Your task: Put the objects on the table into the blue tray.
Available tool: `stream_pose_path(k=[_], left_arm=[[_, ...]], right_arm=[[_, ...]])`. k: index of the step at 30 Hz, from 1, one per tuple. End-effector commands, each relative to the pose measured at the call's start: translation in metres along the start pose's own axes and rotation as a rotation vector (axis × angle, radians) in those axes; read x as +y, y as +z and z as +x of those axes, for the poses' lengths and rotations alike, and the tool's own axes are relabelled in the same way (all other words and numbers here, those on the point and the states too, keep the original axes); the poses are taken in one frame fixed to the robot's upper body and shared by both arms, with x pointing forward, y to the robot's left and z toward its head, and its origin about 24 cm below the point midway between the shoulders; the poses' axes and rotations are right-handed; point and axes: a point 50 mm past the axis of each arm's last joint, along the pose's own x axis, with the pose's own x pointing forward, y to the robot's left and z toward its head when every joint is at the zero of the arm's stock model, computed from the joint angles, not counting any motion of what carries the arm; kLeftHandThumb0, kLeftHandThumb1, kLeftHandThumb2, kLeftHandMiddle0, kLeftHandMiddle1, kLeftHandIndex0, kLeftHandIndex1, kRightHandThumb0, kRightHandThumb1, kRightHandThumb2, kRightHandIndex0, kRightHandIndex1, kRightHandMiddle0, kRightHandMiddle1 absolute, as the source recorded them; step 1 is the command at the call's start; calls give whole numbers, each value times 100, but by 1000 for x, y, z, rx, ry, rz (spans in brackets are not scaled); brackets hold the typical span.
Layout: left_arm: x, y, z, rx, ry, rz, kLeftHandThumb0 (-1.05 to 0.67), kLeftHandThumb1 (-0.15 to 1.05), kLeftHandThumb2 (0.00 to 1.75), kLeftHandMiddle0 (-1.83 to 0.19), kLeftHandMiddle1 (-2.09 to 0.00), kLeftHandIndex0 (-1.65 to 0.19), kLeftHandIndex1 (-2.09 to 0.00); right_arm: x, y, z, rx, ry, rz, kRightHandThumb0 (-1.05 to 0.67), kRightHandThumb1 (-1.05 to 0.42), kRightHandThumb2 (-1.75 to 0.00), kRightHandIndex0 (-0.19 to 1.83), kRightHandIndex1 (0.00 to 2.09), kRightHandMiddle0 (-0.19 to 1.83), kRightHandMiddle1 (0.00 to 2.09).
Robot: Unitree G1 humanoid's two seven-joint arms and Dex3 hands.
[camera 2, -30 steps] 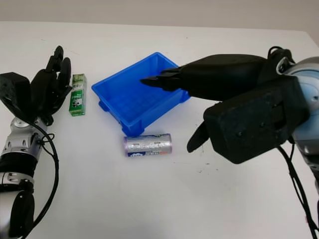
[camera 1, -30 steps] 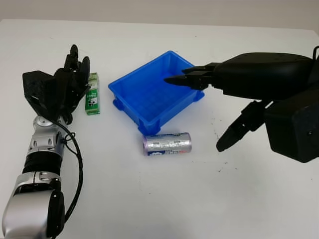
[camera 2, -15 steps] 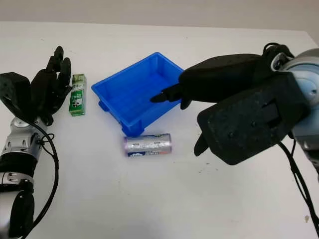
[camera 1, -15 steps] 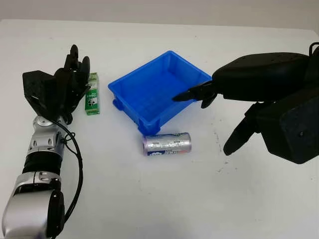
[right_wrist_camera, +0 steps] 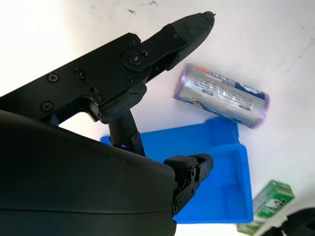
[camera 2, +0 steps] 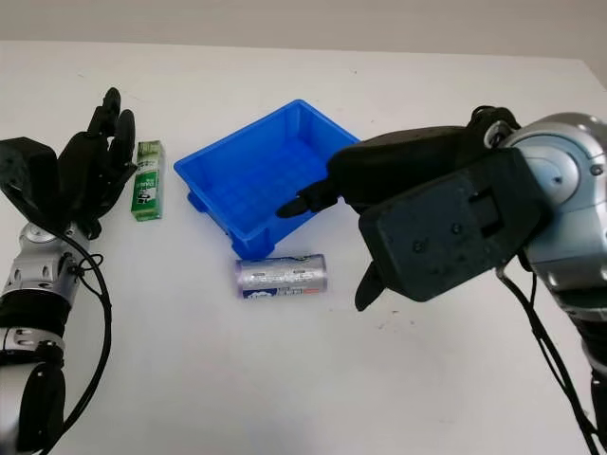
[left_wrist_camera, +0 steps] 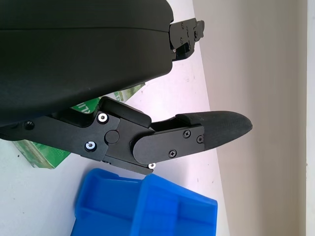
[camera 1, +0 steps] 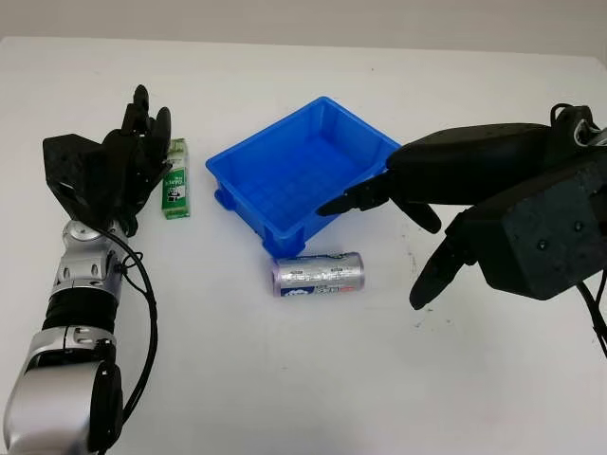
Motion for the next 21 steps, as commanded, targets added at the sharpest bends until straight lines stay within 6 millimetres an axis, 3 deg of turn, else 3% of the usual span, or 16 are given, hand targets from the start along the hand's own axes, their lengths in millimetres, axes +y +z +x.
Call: stream_pose_path(k=[1, 2, 3, 4, 7, 9, 13, 21], left_arm=[[4, 12, 3, -45, 6, 17, -76, 105, 60, 19, 0, 19, 0], [4, 12, 3, -45, 7, 18, -76, 105, 60, 19, 0, 19, 0], [4, 12, 3, -46, 7, 15, -76, 105, 60, 19, 0, 19, 0], [4, 12, 3, -47, 8, 13, -76, 105, 60, 19, 0, 19, 0], [4, 12, 3, -48, 9, 10, -77, 105, 60, 19, 0, 19, 0], [4, 12, 2, -50, 10, 10, -77, 105, 59, 19, 0, 19, 0], [5, 12, 2, -48, 17, 7, -78, 105, 59, 19, 0, 19, 0], [5, 12, 2, -48, 15, 6, -77, 105, 59, 19, 0, 19, 0]], right_arm=[[3, -1, 4, -18, 2, 7, -83, -77, -6, 44, 209, 31, 5], [3, -1, 6, -20, 0, 3, -83, -77, -6, 51, 209, 31, 5], [5, -1, 9, -24, 4, -6, -85, -78, -6, 37, 203, 32, 5], [6, -1, 11, -29, 5, -15, -87, -79, -6, 29, 183, 33, 6], [9, -2, 18, -45, 12, -42, -89, -81, -5, 15, 87, 34, 8], [9, -3, 19, -53, 11, -47, -89, -81, -5, 17, 57, 33, 10], [11, -5, 24, -72, 5, -40, -89, -80, -5, 18, 40, 36, 13], [13, -6, 24, -100, -4, 0, -85, -76, -4, 20, 34, 36, 14]])
